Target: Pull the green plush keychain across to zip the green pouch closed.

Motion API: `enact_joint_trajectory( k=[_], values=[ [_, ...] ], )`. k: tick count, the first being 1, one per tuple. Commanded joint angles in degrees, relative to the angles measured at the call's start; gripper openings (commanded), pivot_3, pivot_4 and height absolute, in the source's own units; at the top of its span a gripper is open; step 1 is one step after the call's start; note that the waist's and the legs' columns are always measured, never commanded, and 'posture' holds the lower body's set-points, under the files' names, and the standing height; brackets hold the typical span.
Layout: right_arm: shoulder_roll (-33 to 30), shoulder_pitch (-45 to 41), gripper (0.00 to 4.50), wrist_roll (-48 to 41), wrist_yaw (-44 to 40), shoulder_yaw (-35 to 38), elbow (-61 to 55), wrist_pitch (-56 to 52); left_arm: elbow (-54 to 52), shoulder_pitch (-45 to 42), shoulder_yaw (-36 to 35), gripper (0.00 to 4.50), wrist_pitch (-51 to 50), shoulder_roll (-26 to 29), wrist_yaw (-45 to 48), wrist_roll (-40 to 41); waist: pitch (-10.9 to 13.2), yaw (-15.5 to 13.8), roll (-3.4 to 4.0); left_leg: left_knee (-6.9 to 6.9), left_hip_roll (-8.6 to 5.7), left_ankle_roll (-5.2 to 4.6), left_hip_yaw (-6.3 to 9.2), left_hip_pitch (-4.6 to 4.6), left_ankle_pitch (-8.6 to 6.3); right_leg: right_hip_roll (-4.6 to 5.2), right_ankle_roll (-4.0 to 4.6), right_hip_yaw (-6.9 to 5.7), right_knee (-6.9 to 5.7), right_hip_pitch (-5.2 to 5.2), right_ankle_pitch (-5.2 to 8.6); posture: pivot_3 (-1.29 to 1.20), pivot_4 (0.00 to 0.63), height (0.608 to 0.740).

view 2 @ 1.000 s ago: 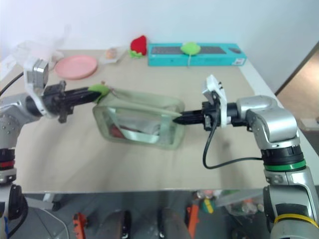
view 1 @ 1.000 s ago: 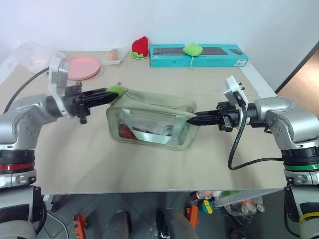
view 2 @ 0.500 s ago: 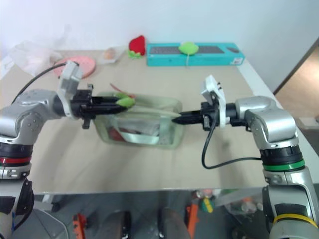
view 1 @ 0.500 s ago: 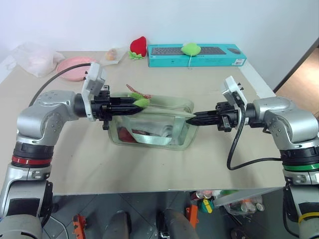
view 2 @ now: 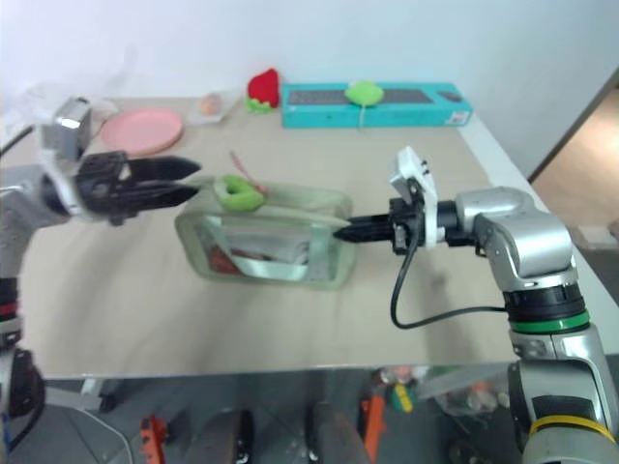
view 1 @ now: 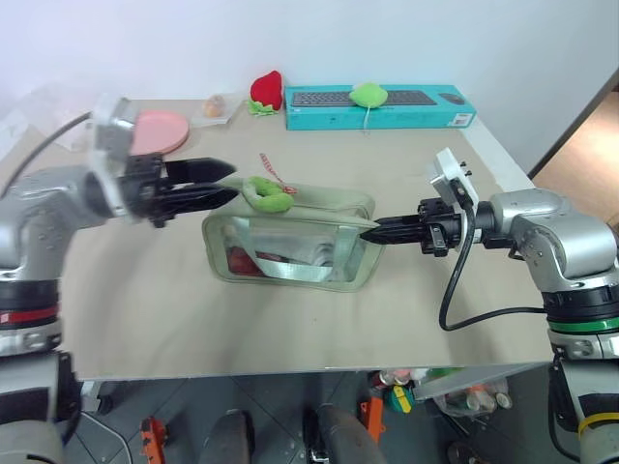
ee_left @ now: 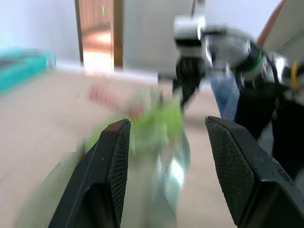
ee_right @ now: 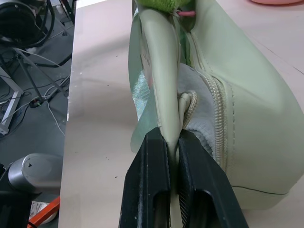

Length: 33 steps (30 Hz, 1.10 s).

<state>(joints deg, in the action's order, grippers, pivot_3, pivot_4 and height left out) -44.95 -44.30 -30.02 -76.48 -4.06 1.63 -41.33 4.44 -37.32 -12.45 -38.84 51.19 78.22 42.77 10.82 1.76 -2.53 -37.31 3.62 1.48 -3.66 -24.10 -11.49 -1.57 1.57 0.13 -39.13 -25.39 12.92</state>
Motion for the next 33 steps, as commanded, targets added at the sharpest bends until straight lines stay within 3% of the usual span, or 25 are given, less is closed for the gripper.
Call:
enact_joint_trajectory(
  k=[1, 6, 23, 26, 31, 33],
  values=[
    [-0.42, -0.85, 0.0, -0.81, -0.68, 1.08, -1.05, 0.64, 1.84, 1.62, -1.83, 2.6, 3.07, 2.08, 0.79, -2.09, 0.0, -0.21, 0.0, -0.01, 0.0, 0.0, -0.01, 0.0, 0.0, 0.0, 0.0, -0.01, 0.0, 0.0, 0.0, 0.0, 0.15, 0.74],
    [-0.22, -0.79, 0.0, -0.85, -0.74, 1.01, -1.16, 0.52, 7.32, 4.56, -2.0, 2.6, 6.63, 2.05, -0.59, -5.62, 0.0, -0.52, 0.0, -0.06, 0.0, 0.01, -0.04, -0.02, 0.01, 0.03, 0.03, -0.05, 0.0, 0.01, -0.02, 0.0, 0.15, 0.74],
    [-0.6, -0.33, 0.0, -0.98, -0.14, 1.58, -1.84, 0.16, 3.42, 3.81, 3.47, 2.6, 3.93, -5.85, -2.05, -4.83, 0.0, -0.55, 0.0, -0.05, 0.0, 0.0, -0.07, -0.06, 0.0, 0.03, 0.03, 0.01, 0.0, -0.02, -0.02, 0.0, 0.15, 0.74],
    [-0.67, -0.27, 0.0, -1.02, -0.02, 1.6, -1.92, 0.16, 4.58, 2.28, 4.71, 1.84, 4.94, -8.33, -3.72, -6.07, 0.0, -0.57, 0.0, -0.06, -0.01, 0.0, -0.05, -0.06, 0.0, 0.01, 0.03, -0.01, 0.0, 0.0, -0.03, 0.0, 0.15, 0.74],
    [-0.71, -0.19, 0.0, -1.08, 0.27, 1.58, -2.06, 0.17, 4.63, 2.22, 5.31, 0.14, 4.63, -8.84, -2.88, -6.35, 0.0, -0.52, 0.0, -0.08, -0.01, -0.01, -0.07, -0.06, 0.0, 0.0, 0.0, 0.05, 0.0, 0.0, -0.04, 0.0, 0.15, 0.74],
    [-0.79, -0.08, 0.0, -1.04, 0.37, 1.62, -2.1, 0.2, 4.95, 2.35, 5.33, 0.02, 4.75, -8.73, -2.74, -6.53, 0.0, -0.54, -0.01, -0.08, -0.02, -0.01, -0.07, -0.07, 0.0, 0.01, 0.0, 0.04, 0.0, 0.0, -0.04, 0.0, 0.15, 0.74]
  ],
)
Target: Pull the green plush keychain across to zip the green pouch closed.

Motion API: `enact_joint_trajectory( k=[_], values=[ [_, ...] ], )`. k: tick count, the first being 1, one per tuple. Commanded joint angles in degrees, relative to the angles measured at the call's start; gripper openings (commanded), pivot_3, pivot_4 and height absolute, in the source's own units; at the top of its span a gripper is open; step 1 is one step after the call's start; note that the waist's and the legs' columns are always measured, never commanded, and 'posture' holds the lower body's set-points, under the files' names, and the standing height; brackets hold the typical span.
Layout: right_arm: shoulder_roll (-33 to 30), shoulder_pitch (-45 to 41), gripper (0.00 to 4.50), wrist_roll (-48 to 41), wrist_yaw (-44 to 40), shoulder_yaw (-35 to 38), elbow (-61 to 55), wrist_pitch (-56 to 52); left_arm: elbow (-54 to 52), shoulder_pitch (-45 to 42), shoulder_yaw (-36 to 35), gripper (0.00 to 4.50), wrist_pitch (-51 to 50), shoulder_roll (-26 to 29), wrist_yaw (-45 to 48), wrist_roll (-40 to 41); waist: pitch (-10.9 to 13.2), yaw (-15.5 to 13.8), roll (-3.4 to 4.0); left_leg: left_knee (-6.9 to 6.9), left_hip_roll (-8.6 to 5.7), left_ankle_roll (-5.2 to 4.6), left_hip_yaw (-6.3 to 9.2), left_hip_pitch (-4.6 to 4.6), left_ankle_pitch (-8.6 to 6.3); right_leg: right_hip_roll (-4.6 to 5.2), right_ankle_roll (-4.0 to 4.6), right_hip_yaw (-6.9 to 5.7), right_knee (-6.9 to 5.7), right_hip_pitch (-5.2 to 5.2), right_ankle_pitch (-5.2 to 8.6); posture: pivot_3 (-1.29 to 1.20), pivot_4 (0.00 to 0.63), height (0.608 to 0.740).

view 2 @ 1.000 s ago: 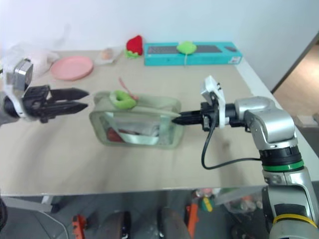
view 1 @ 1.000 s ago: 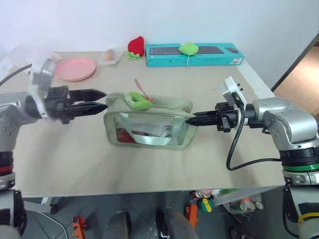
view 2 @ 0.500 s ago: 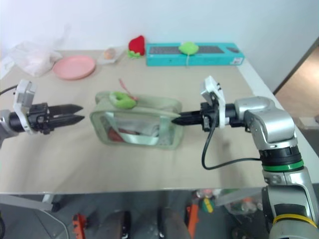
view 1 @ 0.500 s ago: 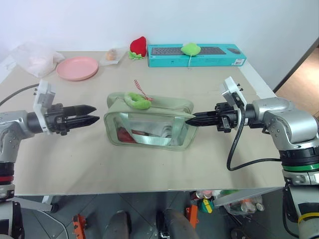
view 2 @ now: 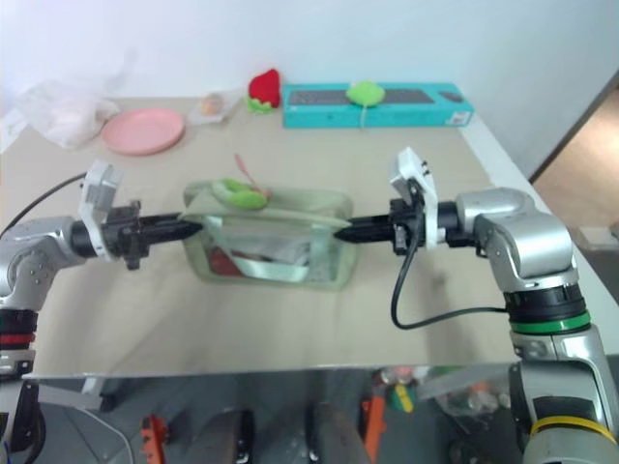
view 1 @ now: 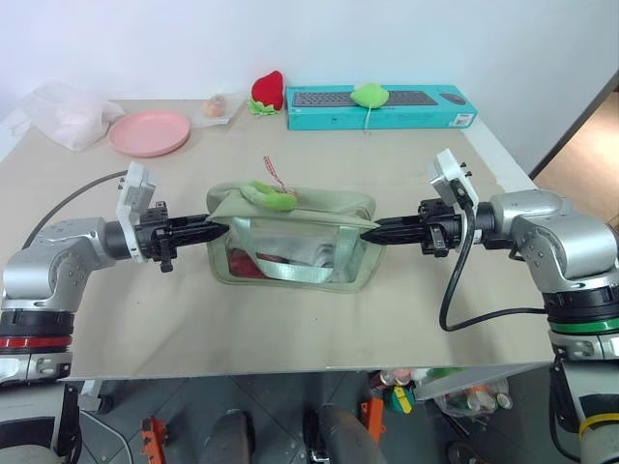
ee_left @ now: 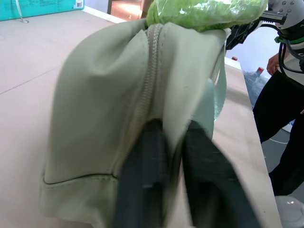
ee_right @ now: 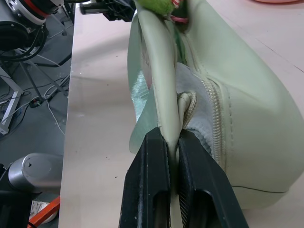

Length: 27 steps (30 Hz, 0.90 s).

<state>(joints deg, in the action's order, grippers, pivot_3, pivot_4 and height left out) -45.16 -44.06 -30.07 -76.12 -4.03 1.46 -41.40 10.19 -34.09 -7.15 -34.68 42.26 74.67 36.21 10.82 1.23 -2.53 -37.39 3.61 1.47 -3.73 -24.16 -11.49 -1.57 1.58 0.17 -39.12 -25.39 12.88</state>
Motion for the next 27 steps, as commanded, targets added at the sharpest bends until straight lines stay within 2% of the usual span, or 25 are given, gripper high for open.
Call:
enact_joint_trajectory(
  k=[1, 7, 12, 13, 15, 16, 17, 19, 24, 27],
  values=[
    [-0.61, -0.25, 0.0, -0.89, 0.14, 1.62, -1.88, 0.32, -0.66, -0.81, -0.1, 0.02, 0.82, 0.2, 0.67, -0.14, 0.0, -0.01, 0.0, 0.0, 0.0, 0.0, 0.0, 0.0, 0.0, 0.0, 0.0, 0.0, 0.0, 0.0, 0.0, 0.0, 0.15, 0.74],
    [0.29, -0.77, 0.0, 2.57, 3.5, 1.12, 0.44, 3.77, -2.25, 0.8, -0.47, 0.02, 3.14, 0.34, 0.65, -1.0, 0.0, 0.0, 0.0, -0.01, -0.01, 0.0, 0.0, 0.01, 0.0, 0.01, -0.01, 0.01, 0.0, 0.01, -0.01, 0.0, 0.15, 0.74],
    [0.07, -0.62, 0.0, 1.33, 3.04, 1.68, 0.1, 2.36, -2.85, 1.3, -0.32, 0.02, 3.39, 0.39, 0.58, -1.06, 0.0, -0.02, 0.0, -0.01, -0.02, 0.0, 0.0, 0.01, 0.0, 0.02, -0.01, 0.01, 0.0, 0.02, -0.01, 0.0, 0.15, 0.74],
    [-0.46, -0.32, 0.79, 1.17, 2.33, 1.53, -0.35, 2.18, -2.79, 1.27, -0.29, 0.0, 3.47, 0.39, 0.6, -1.12, 0.0, -0.02, 0.0, -0.01, -0.02, 0.0, 0.0, 0.01, 0.0, 0.02, -0.01, 0.01, 0.0, 0.01, -0.01, 0.0, 0.15, 0.74],
    [-0.83, -0.1, 1.36, 1.56, 2.45, 1.48, -0.67, 2.16, -2.7, 1.22, -0.24, 0.0, 3.54, 0.35, 0.58, -1.16, 0.0, -0.03, 0.0, -0.01, -0.03, 0.0, 0.0, 0.01, 0.0, 0.03, -0.01, 0.01, 0.0, 0.01, -0.01, 0.0, 0.15, 0.74],
    [-0.74, -0.19, 1.86, 1.87, 3.01, 1.56, -0.52, 2.16, -2.68, 1.21, -0.23, 0.0, 3.56, 0.33, 0.57, -1.17, 0.0, -0.03, 0.0, -0.01, -0.03, 0.0, 0.0, 0.01, 0.0, 0.03, -0.01, 0.0, 0.0, 0.02, -0.01, 0.0, 0.15, 0.74],
    [-1.01, -0.1, 2.05, 1.64, 2.95, 1.97, -0.67, 2.02, -2.75, 1.32, -0.18, 0.0, 3.71, 0.29, 0.57, -1.27, 0.0, -0.03, 0.0, -0.01, -0.02, 0.0, 0.0, 0.01, 0.0, 0.03, -0.01, 0.01, 0.0, 0.02, -0.01, 0.0, 0.15, 0.74],
    [-1.5, 0.05, 2.81, 0.88, 2.55, 2.69, -1.11, 1.67, -2.86, 1.47, -0.12, 0.0, 3.88, 0.24, 0.58, -1.37, 0.0, -0.03, 0.0, -0.01, -0.02, 0.0, 0.0, 0.02, 0.0, 0.02, -0.01, 0.01, 0.0, 0.02, -0.01, 0.0, 0.15, 0.74],
    [-4.23, -1.39, 4.47, -2.95, 1.69, 7.78, -1.22, -0.22, -3.2, 1.72, 0.07, 0.0, 3.99, 0.07, 0.44, -1.46, 0.0, -0.04, 0.0, -0.01, -0.05, 0.0, 0.0, 0.01, 0.0, 0.06, -0.02, 0.01, 0.0, 0.02, -0.01, 0.0, 0.15, 0.74],
    [-4.43, -3.46, 4.47, -4.83, 3.3, 10.83, 0.13, -0.83, -3.39, 1.87, 0.06, 0.0, 3.98, 0.02, 0.41, -1.41, 0.0, -0.03, 0.0, -0.01, -0.05, 0.0, 0.0, 0.02, 0.0, 0.07, -0.02, 0.02, 0.0, 0.02, -0.01, 0.0, 0.15, 0.74]
  ],
)
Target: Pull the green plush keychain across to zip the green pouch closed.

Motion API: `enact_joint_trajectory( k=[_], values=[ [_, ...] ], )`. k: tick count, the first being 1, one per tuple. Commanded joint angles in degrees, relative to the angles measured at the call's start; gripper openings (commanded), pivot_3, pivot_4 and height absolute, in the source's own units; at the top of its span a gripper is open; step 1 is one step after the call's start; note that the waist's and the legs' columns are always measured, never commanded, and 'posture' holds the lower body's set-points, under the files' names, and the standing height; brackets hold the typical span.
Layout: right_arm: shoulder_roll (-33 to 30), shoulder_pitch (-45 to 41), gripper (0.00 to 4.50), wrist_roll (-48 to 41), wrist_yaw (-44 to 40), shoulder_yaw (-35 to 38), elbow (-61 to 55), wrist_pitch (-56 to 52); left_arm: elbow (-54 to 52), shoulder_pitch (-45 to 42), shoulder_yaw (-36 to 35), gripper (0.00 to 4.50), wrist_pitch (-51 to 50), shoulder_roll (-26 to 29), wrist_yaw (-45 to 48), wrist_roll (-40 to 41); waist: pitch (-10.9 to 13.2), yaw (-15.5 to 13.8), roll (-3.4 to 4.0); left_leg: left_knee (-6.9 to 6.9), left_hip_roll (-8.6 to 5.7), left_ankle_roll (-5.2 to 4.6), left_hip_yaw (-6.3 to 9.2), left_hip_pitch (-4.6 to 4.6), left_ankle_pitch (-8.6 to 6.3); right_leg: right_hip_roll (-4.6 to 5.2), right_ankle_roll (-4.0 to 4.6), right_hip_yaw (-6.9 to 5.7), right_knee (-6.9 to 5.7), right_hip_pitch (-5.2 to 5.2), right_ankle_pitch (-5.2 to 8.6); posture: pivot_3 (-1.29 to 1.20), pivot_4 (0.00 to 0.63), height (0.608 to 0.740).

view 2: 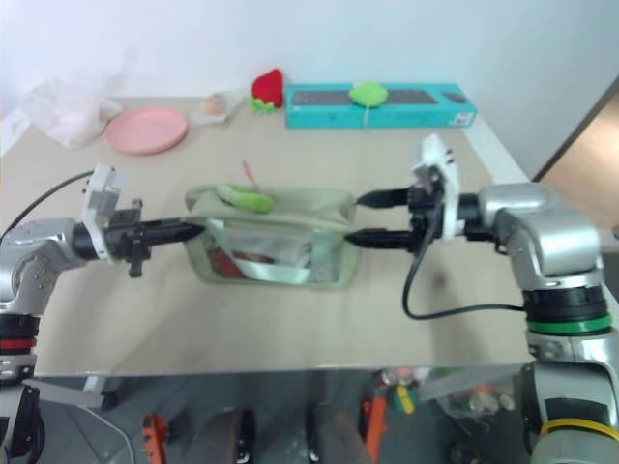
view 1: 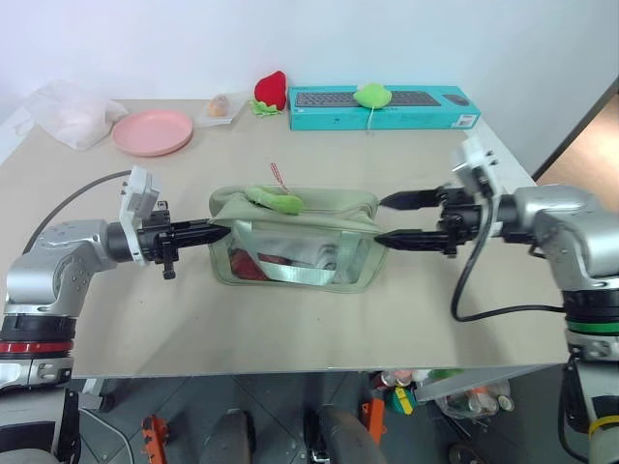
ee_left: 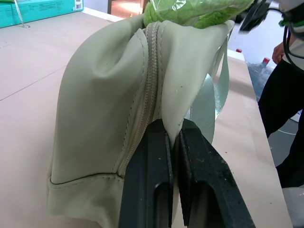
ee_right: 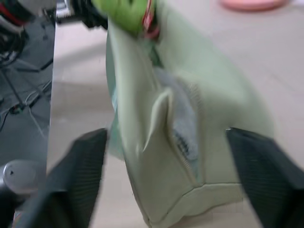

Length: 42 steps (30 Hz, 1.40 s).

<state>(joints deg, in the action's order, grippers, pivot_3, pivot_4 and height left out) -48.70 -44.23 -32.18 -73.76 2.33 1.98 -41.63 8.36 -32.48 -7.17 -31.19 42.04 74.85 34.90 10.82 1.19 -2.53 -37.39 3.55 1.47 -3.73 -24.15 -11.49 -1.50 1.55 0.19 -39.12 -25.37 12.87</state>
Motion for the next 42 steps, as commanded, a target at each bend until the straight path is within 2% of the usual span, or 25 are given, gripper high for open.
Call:
enact_joint_trajectory(
  k=[1, 5, 18, 36, 38, 42],
  values=[
    [-0.72, -4.79, 4.47, -4.17, 1.52, 5.96, 0.12, -1.46, -1.6, 0.3, 0.08, 0.0, 0.53, 0.16, 0.22, -0.07, 0.0, 0.02, 0.0, 0.0, 0.0, 0.0, 0.0, 0.01, 0.0, -0.01, 0.0, 0.01, 0.0, 0.0, 0.0, 0.0, 0.15, 0.74],
    [2.79, -9.82, 4.47, -8.72, 3.88, 7.35, 0.09, -4.53, -1.48, 0.34, 0.37, 0.0, 0.93, -0.22, 0.2, -0.25, 0.0, 0.01, 0.01, 0.0, 0.02, 0.0, 0.0, 0.04, 0.0, -0.01, -0.01, 0.01, 0.0, 0.01, -0.02, 0.0, 0.15, 0.74],
    [16.25, -13.52, 4.47, -4.69, 4.66, -6.37, -0.8, -2.29, -1.04, -0.7, 1.05, 0.0, 1.55, -1.35, 0.26, -0.67, -0.01, -0.12, 0.01, -0.01, 0.01, -0.03, 0.0, -0.08, -0.01, 0.16, -0.12, -0.02, 0.01, 0.0, 0.02, 0.0, 0.15, 0.74],
    [21.27, -13.74, 4.47, 0.47, 2.92, -10.74, 4.8, 2.07, -2.6, 0.63, 0.45, 0.0, 1.38, -1.17, -0.38, -0.39, -0.01, -0.12, 0.01, -0.02, 0.01, -0.05, 0.02, -0.08, -0.02, 0.16, -0.13, -0.05, 0.02, 0.01, 0.01, 0.0, 0.15, 0.74],
    [22.05, -14.13, 3.96, 1.13, 3.35, -10.79, 6.05, 2.73, -2.79, 0.63, 0.49, 0.0, 1.32, -1.29, -0.47, -0.31, -0.01, -0.12, 0.01, -0.02, 0.02, -0.05, 0.02, -0.08, -0.02, 0.15, -0.13, -0.05, 0.02, 0.01, 0.01, 0.0, 0.15, 0.74],
    [22.83, -14.47, 2.64, 1.51, 2.72, -10.64, 7.15, 3.27, -3.11, 0.67, 0.4, 0.0, 1.11, -1.42, -0.71, -0.05, -0.01, -0.12, 0.01, -0.02, 0.02, -0.05, 0.05, -0.08, -0.02, 0.15, -0.13, -0.07, 0.01, 0.02, 0.01, 0.0, 0.15, 0.74]
  ],
)
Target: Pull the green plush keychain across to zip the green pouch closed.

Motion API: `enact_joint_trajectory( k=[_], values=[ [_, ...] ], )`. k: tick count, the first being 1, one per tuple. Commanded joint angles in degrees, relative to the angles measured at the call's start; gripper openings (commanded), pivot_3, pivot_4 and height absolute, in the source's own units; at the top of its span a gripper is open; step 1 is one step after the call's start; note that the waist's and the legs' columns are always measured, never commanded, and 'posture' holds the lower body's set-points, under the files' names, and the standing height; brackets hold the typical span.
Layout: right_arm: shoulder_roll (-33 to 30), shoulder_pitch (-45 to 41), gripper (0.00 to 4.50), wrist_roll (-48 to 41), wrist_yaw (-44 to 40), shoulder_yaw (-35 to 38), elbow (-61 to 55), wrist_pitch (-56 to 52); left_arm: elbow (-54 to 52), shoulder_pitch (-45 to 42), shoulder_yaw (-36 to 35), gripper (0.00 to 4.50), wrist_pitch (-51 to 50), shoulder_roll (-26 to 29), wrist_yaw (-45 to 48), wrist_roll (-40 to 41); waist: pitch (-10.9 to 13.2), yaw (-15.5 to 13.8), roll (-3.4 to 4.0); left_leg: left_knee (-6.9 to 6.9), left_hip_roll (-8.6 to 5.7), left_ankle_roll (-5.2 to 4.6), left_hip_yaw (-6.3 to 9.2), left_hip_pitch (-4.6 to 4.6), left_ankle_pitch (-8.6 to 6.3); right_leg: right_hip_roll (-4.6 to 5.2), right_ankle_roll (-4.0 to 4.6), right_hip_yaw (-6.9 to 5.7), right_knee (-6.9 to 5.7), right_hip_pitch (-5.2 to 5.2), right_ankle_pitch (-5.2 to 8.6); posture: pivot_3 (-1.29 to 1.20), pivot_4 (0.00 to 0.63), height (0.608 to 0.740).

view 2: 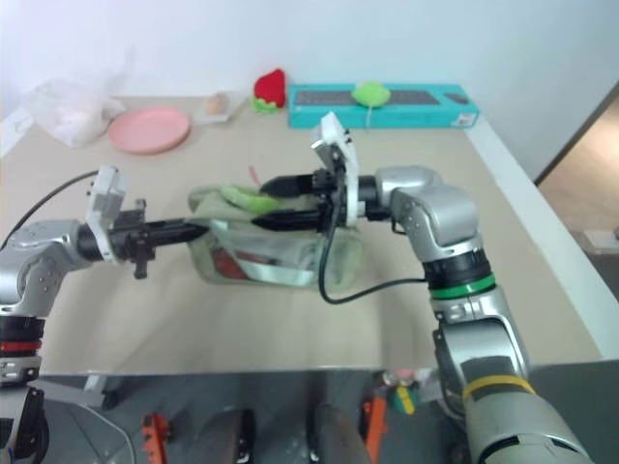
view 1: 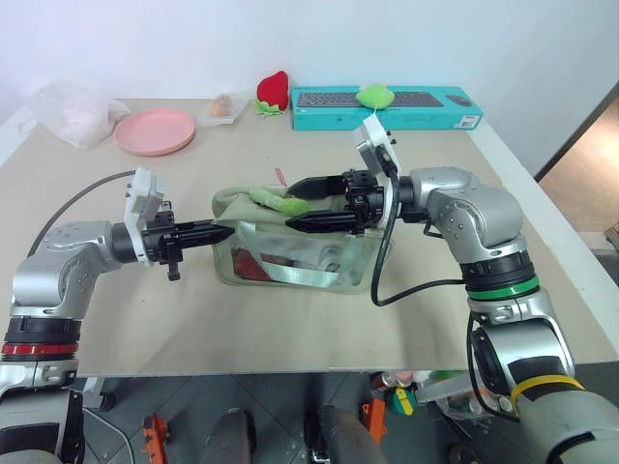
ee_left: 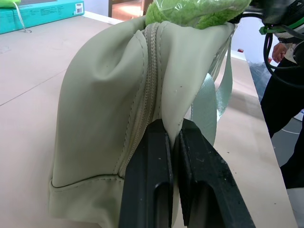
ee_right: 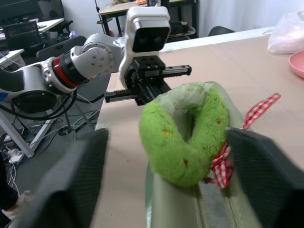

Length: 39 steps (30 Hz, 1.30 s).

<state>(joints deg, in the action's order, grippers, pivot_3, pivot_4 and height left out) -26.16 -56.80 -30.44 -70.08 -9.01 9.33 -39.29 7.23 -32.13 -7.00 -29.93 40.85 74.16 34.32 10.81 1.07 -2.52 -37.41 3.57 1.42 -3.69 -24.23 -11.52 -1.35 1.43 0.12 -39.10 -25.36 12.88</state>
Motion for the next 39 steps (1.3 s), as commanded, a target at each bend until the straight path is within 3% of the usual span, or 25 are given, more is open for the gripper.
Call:
enact_joint_trajectory(
  k=[1, 7, 8, 17, 25, 31, 36, 39],
  values=[
    [0.39, -1.95, 2.26, -0.31, -1.26, 0.79, -0.16, 0.91, -2.07, 0.4, 0.22, 0.0, -0.2, -0.23, -0.05, 0.56, 0.0, 0.0, 0.0, 0.0, 0.0, 0.0, -0.01, 0.0, 0.0, 0.01, 0.0, 0.0, 0.0, 0.0, 0.0, 0.0, 0.15, 0.74],
    [0.53, -1.78, 0.18, -0.17, -2.09, 0.94, 0.06, 0.81, -2.86, 1.06, 0.02, 0.0, -0.42, -0.41, -0.55, 0.82, 0.0, 0.0, 0.0, 0.0, 0.0, 0.0, -0.01, 0.0, 0.0, 0.04, 0.0, 0.01, 0.0, 0.0, 0.0, 0.0, 0.15, 0.74],
    [0.49, -1.73, 0.02, -0.1, -2.2, 0.96, 0.1, 0.85, -2.91, 1.09, -0.01, 0.0, -0.43, -0.42, -0.63, 0.86, 0.0, 0.0, 0.0, 0.0, -0.01, 0.0, -0.01, 0.0, 0.0, 0.06, 0.0, 0.01, 0.0, 0.0, 0.0, 0.0, 0.15, 0.74],
    [-4.72, -0.76, 0.02, 0.45, -2.5, 3.95, 0.12, 1.17, -3.08, 1.32, 0.18, 0.0, -0.27, -0.64, -1.01, 1.12, 0.0, -0.06, 0.0, -0.01, -0.06, 0.0, 0.0, -0.01, 0.0, 0.11, -0.02, -0.02, 0.0, 0.01, 0.01, 0.0, 0.15, 0.74],
    [-22.01, 1.24, 0.02, 5.52, -1.27, 10.83, 3.92, 5.13, -2.51, 1.34, 0.32, 0.0, 0.08, -0.77, -0.61, 0.74, 0.0, -0.21, 0.0, 0.01, -0.37, -0.14, -0.02, -0.04, -0.04, 0.51, -0.2, -0.01, 0.03, 0.02, 0.11, 0.0, 0.15, 0.74],
    [-33.15, 3.85, 0.02, 12.62, -1.39, 10.62, 8.82, 11.83, -2.64, 1.63, 0.12, 0.0, -0.28, -0.35, -0.4, 0.96, 0.01, 0.0, 0.02, 0.05, -0.57, -0.33, -0.04, -0.01, -0.15, 0.58, -0.29, 0.12, 0.05, 0.01, 0.19, 0.0, 0.15, 0.74],
    [-34.08, 11.84, 0.02, 19.46, 1.57, 5.87, 7.16, 14.56, -3.89, 3.19, -1.98, 0.0, -1.41, 1.14, -1.24, 2.27, 0.01, 0.29, 0.02, 0.05, -0.52, -0.32, -0.04, 0.08, -0.15, 0.52, -0.29, 0.26, 0.04, 0.01, 0.16, 0.0, 0.15, 0.74],
    [-27.62, 19.56, 0.02, 19.51, 5.94, 3.0, 1.71, 11.94, -4.54, 3.61, -6.16, 0.0, -6.79, 1.91, -4.88, 6.45, -0.02, 0.51, -0.03, 0.06, -0.39, -0.32, -0.04, 0.1, -0.16, 0.44, -0.29, 0.27, 0.04, 0.02, 0.17, 0.0, 0.15, 0.74]
  ],
)
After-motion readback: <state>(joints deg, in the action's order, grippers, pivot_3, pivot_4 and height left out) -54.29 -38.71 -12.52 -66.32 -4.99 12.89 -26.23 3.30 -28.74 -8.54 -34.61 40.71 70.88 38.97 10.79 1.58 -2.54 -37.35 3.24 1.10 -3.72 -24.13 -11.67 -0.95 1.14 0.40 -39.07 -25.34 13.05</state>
